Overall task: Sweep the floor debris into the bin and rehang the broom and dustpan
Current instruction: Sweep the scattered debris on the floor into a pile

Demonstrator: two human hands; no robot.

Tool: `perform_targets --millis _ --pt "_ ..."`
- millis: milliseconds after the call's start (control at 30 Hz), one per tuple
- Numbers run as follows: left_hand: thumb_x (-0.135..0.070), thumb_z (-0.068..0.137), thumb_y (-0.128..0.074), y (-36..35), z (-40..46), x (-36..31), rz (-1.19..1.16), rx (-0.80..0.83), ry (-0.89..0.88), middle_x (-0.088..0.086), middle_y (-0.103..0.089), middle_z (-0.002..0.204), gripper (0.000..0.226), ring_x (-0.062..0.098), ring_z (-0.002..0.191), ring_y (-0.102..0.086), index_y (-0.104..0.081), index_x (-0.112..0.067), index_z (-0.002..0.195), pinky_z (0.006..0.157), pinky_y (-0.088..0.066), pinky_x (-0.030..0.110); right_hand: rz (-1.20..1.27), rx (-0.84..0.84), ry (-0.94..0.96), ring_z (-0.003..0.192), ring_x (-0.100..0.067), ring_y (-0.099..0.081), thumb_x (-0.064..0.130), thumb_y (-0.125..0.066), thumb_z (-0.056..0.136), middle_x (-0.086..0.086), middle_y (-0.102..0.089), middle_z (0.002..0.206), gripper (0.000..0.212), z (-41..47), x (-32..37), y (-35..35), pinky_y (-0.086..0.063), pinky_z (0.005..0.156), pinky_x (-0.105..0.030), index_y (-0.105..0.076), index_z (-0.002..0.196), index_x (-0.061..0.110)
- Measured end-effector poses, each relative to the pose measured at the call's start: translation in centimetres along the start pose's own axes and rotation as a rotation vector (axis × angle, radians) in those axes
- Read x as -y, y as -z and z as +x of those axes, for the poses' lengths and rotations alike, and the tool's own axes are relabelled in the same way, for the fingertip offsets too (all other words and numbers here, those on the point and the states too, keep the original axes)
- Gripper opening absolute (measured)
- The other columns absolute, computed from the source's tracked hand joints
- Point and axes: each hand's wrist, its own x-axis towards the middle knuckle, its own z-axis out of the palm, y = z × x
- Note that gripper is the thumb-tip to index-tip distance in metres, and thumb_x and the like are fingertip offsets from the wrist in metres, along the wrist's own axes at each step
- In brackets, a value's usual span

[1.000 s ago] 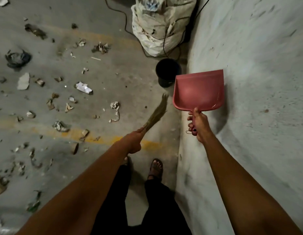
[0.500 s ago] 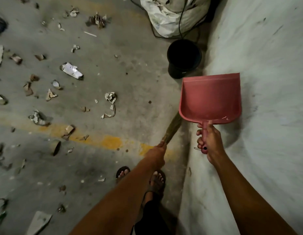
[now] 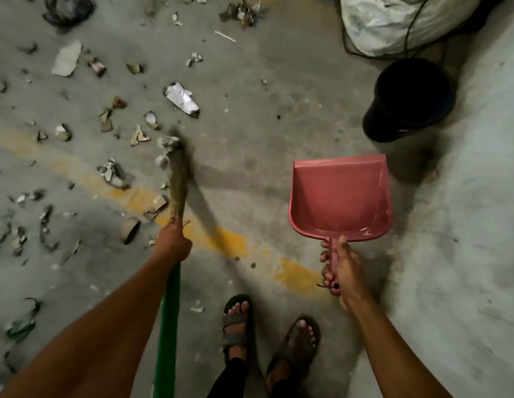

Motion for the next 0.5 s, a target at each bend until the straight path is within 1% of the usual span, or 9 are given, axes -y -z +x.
perform_targets --millis 100,200,267,300,400,433,500 --pt "-0.003 0.087 -0.061 2.4 -0.6 1.7 -0.06 -0.081 0.011 0.021 -0.056 0.144 0.076 0.043 0.121 -0.059 -0.036 -0.01 0.158 0.096 -0.053 0.047 -0.018 0.021 0.018 0.039 -0.01 -0.039 0.055 -0.04 0.109 0.002 -0.058 0.075 0.047 -0.1 1.0 -1.9 -0.027 0.042 -0.015 -0.067 0.106 0.016" --pt "-0.005 0.091 -0.06 1.4 -3.6 0.7 -0.186 -0.112 -0.069 0.015 -0.048 0.156 0.082 0.037 0.128 -0.058 -0.026 -0.017 0.164 0.105 -0.053 0.05 -0.025 0.007 0.035 0.04 -0.011 -0.039 0.056 -0.04 0.109 0.002 -0.059 0.072 0.048 -0.5 2.4 -2.8 -0.028 0.047 -0.019 -0.067 0.103 0.015" --pt "-0.007 0.093 -0.059 -0.1 -6.2 -1.9 -0.252 -0.108 -0.171 0.008 -0.036 0.165 0.084 0.031 0.134 -0.055 -0.02 -0.02 0.166 0.11 -0.051 0.048 -0.007 -0.006 0.046 0.039 -0.012 -0.039 0.058 -0.042 0.108 0.001 -0.057 0.069 0.05 -0.8 3.6 -2.7 -0.027 0.052 -0.022 -0.065 0.101 0.014" --pt "-0.008 0.093 -0.059 -1.1 -7.6 -3.8 -0.267 -0.108 -0.229 0.005 -0.032 0.168 0.085 0.029 0.135 -0.055 -0.018 -0.02 0.167 0.111 -0.05 0.045 0.012 -0.012 0.05 0.039 -0.011 -0.038 0.059 -0.042 0.107 0.001 -0.056 0.069 0.051 -0.9 4.2 -2.4 -0.026 0.05 -0.021 -0.065 0.101 0.014" --pt "-0.008 0.092 -0.058 -3.9 -11.0 -10.0 -0.271 -0.076 -0.407 0.001 -0.026 0.171 0.087 0.026 0.138 -0.052 -0.017 -0.021 0.167 0.114 -0.046 0.036 0.061 -0.065 0.058 0.037 -0.009 -0.037 0.052 -0.038 0.11 0.0 -0.055 0.072 0.047 -0.9 5.8 -1.0 -0.026 0.038 -0.016 -0.064 0.104 0.013" --pt "-0.008 0.091 -0.056 -4.9 -11.8 -12.1 -0.278 -0.045 -0.477 -0.001 -0.023 0.172 0.086 0.026 0.14 -0.051 -0.018 -0.022 0.167 0.114 -0.044 0.035 0.073 -0.09 0.066 0.036 -0.008 -0.037 0.05 -0.037 0.111 -0.001 -0.055 0.072 0.046 -0.9 6.2 -0.4 -0.026 0.036 -0.015 -0.063 0.103 0.013" --pt "-0.008 0.091 -0.052 -6.8 -12.6 -16.1 -0.258 0.049 -0.603 -0.004 -0.019 0.173 0.086 0.03 0.14 -0.051 -0.017 -0.026 0.167 0.112 -0.047 0.039 0.085 -0.143 0.092 0.035 -0.008 -0.038 0.049 -0.035 0.112 -0.004 -0.054 0.073 0.047 -0.6 6.8 1.2 -0.027 0.035 -0.015 -0.063 0.103 0.012"
